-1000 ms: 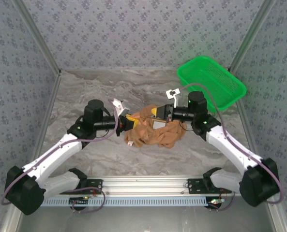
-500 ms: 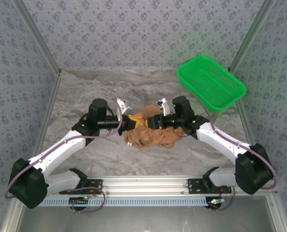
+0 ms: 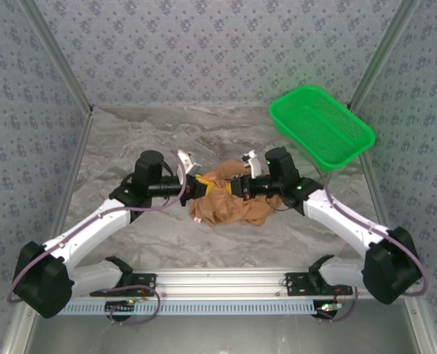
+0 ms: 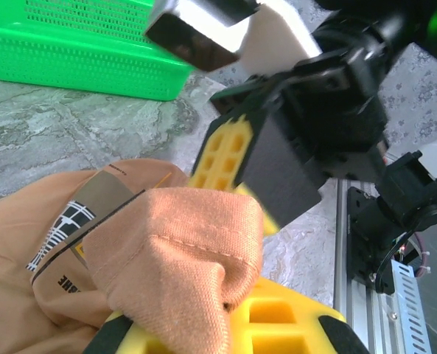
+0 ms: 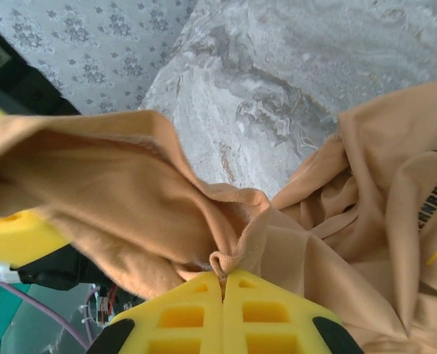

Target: Fold the inside-out t-shirt

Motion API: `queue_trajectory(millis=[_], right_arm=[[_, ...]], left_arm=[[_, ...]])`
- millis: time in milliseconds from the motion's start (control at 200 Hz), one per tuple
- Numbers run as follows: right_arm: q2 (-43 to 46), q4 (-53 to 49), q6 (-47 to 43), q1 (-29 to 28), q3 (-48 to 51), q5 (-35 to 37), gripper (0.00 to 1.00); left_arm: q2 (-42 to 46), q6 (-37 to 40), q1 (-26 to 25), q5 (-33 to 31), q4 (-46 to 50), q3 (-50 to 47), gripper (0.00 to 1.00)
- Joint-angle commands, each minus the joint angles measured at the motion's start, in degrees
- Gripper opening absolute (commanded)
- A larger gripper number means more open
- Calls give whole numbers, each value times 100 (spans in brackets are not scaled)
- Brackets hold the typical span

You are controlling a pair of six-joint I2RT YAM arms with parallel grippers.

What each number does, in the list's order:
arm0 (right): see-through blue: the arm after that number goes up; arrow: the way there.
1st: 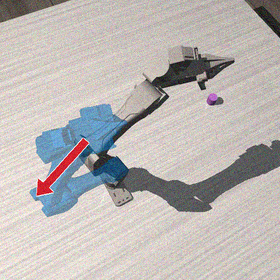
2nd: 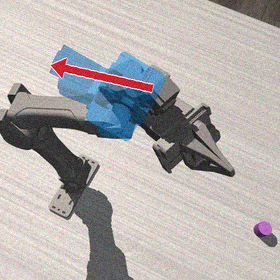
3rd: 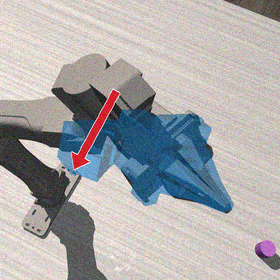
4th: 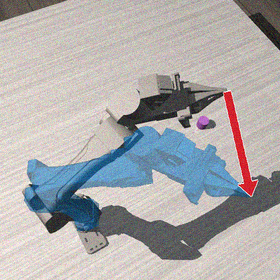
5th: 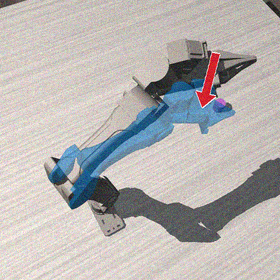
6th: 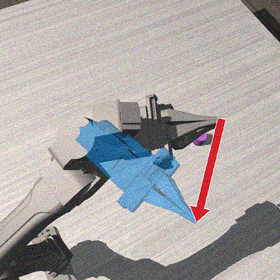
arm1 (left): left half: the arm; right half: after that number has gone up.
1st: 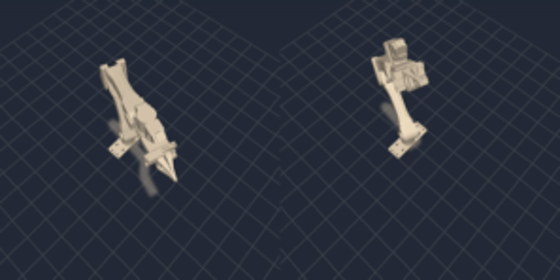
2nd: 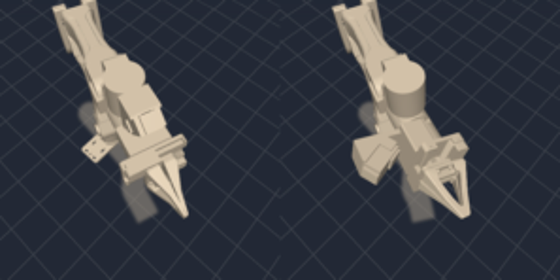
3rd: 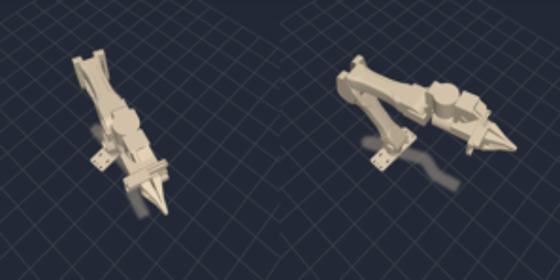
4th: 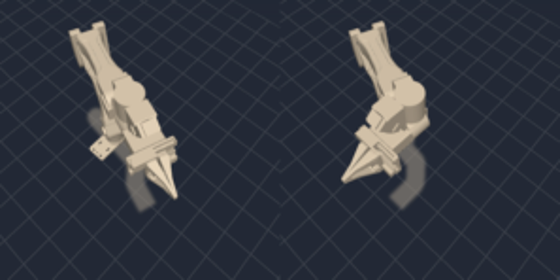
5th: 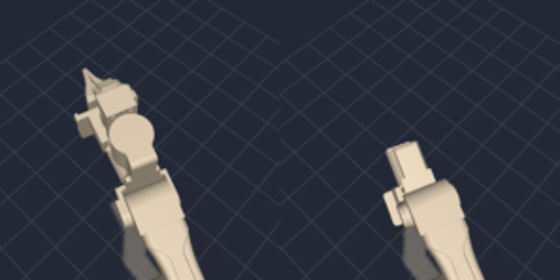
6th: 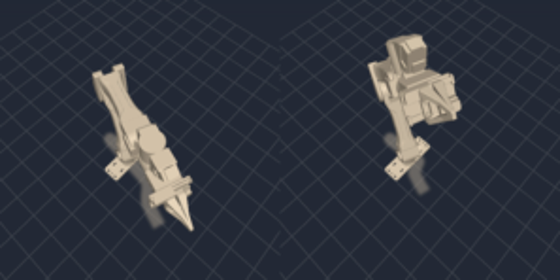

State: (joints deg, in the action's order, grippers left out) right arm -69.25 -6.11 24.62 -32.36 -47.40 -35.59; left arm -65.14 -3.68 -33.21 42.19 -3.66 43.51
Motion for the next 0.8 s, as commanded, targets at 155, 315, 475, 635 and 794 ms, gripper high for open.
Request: queue_trajectory(millis=[155, 315, 475, 635, 794], right_arm=[[1026, -538, -727, 166, -15, 650, 0], [1116, -345, -925, 9, 327, 718, 0], [1116, -393, -1056, -284, 698, 990, 0], [1124, -621, -1245, -605, 984, 1276, 0], [1154, -623, -1359, -865, 1278, 1448, 0]], left_arm=[[-222, -293, 6, -147, -410, -303, 4], [-466, -493, -137, -311, -480, -655, 16], [-450, -882, -177, -797, -463, -1130, 33], [-201, -1271, -194, -1325, -215, -1217, 55], [-864, -990, -485, -1512, 550, -402, 62]])
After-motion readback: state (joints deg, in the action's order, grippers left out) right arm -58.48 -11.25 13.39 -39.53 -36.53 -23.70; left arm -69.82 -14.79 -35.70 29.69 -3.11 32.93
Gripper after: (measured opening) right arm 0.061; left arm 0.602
